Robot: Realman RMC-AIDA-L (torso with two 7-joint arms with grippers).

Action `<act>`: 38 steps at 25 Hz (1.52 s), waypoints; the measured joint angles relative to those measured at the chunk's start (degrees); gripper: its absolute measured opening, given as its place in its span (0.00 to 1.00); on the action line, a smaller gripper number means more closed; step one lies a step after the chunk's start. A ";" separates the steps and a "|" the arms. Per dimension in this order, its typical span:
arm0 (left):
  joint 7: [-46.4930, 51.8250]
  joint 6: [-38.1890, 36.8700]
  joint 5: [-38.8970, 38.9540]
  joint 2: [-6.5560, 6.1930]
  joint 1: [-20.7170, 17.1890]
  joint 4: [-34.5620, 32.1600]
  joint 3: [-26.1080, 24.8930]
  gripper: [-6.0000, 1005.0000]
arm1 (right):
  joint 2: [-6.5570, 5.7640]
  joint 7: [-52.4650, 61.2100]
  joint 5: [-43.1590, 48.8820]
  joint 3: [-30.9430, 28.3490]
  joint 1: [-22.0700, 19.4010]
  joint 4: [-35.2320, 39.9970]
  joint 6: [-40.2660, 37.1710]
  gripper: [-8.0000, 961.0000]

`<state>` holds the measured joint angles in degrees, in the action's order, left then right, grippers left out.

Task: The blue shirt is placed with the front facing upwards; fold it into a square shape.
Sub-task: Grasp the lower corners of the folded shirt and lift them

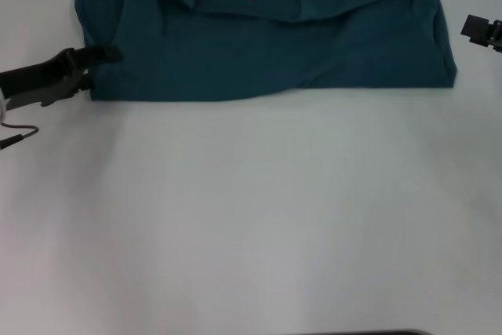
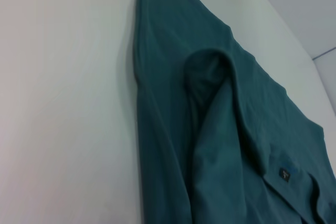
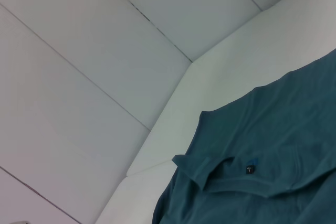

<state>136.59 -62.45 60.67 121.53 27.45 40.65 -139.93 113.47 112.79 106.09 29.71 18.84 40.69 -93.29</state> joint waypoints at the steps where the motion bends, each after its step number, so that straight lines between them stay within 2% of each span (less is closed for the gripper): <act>1: -0.09 0.31 0.00 0.01 0.11 -0.16 0.50 0.88 | 0.00 0.00 0.00 0.00 0.00 0.00 0.00 0.80; 12: 0.61 2.26 -0.08 0.26 1.88 -1.03 4.56 0.88 | 0.00 -0.11 -0.09 0.00 -0.04 0.00 -0.12 0.80; 18: 3.89 0.92 -2.20 -0.68 2.62 -0.89 6.21 0.86 | 0.00 -0.11 -0.28 -0.82 -0.19 0.00 -0.82 0.80; 24: 4.23 0.27 -1.95 -0.72 2.33 -0.54 5.75 0.67 | 0.00 -0.11 -0.07 -1.49 -0.30 0.00 -0.92 0.80; 29: 4.28 -0.26 -1.79 -0.83 2.28 -0.48 5.67 0.43 | -0.05 -0.12 0.05 -1.50 -0.30 -0.03 -0.92 0.80; 38: 5.14 -1.57 -1.77 -1.59 2.63 -0.40 5.56 0.10 | -0.69 -0.09 1.12 -1.09 -0.28 0.05 -0.51 0.80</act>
<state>141.74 -64.02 58.90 119.94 30.08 40.26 -134.37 112.77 112.70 107.21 28.62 18.56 40.74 -93.81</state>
